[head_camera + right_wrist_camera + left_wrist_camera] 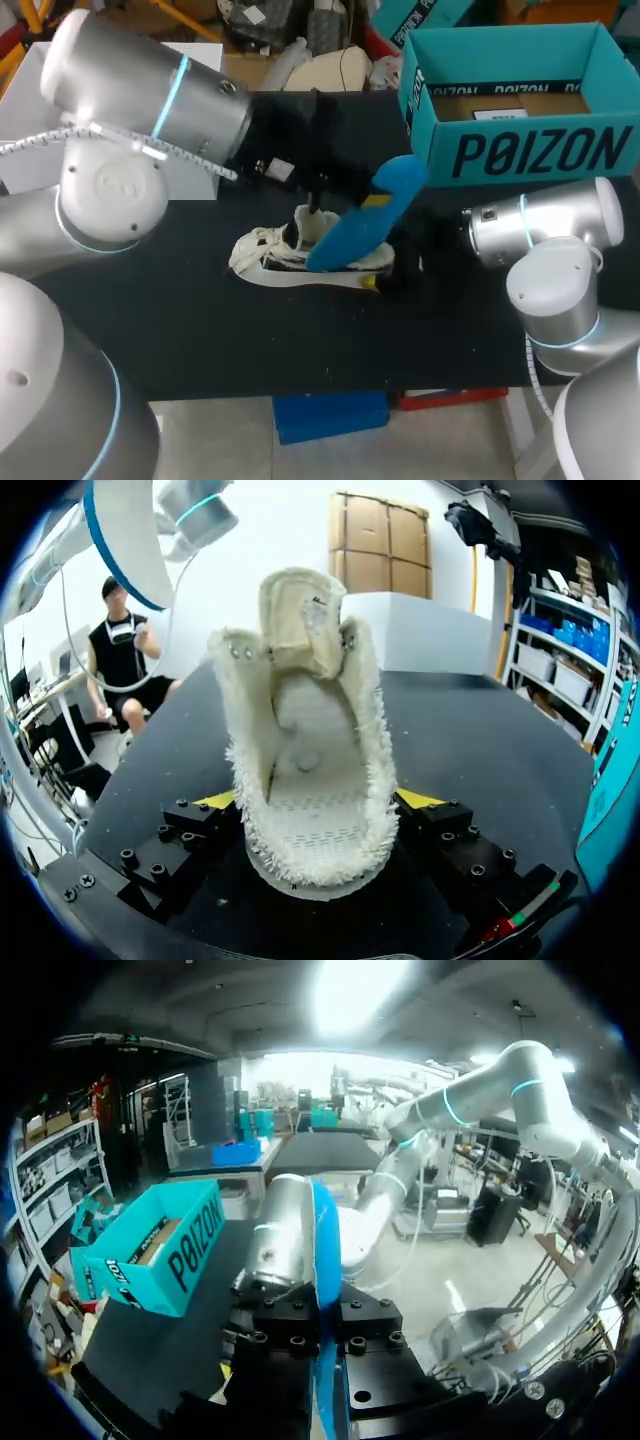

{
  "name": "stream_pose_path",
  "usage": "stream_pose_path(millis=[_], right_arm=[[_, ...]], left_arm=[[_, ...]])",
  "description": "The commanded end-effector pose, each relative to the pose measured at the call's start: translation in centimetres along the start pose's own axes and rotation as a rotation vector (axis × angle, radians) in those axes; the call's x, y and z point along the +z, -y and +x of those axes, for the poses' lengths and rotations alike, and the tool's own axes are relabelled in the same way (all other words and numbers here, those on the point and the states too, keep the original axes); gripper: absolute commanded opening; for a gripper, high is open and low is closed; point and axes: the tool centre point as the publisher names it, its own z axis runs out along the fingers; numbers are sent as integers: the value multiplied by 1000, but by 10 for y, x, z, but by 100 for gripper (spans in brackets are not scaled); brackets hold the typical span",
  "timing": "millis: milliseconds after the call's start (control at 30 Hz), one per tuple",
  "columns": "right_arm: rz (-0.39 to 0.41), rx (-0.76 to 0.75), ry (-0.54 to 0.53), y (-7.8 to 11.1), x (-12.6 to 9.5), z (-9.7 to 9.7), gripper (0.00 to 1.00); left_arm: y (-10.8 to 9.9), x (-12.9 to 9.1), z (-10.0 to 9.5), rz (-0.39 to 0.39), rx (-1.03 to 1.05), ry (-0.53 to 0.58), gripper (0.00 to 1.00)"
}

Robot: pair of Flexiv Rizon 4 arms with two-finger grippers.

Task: Take the shoe out of the shoebox, open the shoe tongue, remove and reinsert the insole, then place the shoe into the shoebox

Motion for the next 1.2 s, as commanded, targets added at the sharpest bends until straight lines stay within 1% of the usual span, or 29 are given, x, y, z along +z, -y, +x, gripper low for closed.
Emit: stream_pose_path(millis=[33, 500, 567, 633, 667, 733, 767, 833, 900, 1000, 1067, 1167, 1200], right_arm=[[1, 1, 0, 3, 2, 0, 0], [1, 1, 0, 3, 2, 0, 0], [1, 1, 0, 3, 2, 0, 0], [1, 1, 0, 3, 2, 0, 0], [1, 1, 0, 3, 2, 0, 0], [1, 1, 0, 3, 2, 0, 0], [1, 1, 0, 3, 2, 0, 0], [1, 1, 0, 3, 2, 0, 0], [1, 1, 0, 3, 2, 0, 0], [1, 1, 0, 3, 2, 0, 0], [1, 1, 0, 3, 2, 0, 0], [1, 1, 0, 3, 2, 0, 0], [1, 1, 0, 3, 2, 0, 0]], left_arm=[[5, -74, 4, 130, -194, -264, 0], [5, -74, 4, 130, -194, -264, 0], [-1, -85, 7, 225, -292, -244, 0], [1, -95, 11, 291, -341, -207, 0], [4, -99, 13, 334, -361, -198, 0], [9, -106, 17, 377, -374, -179, 0], [13, -109, 18, 414, -402, -185, 0], [19, -115, 23, 417, -404, -163, 0], [27, -122, 26, 434, -463, -154, 0], [45, -136, 35, 469, -446, -136, 0], [55, -143, 40, 474, -427, -123, 0], [70, -151, 49, 478, -422, -143, 0], [74, -153, 53, 464, -420, -145, 0]])
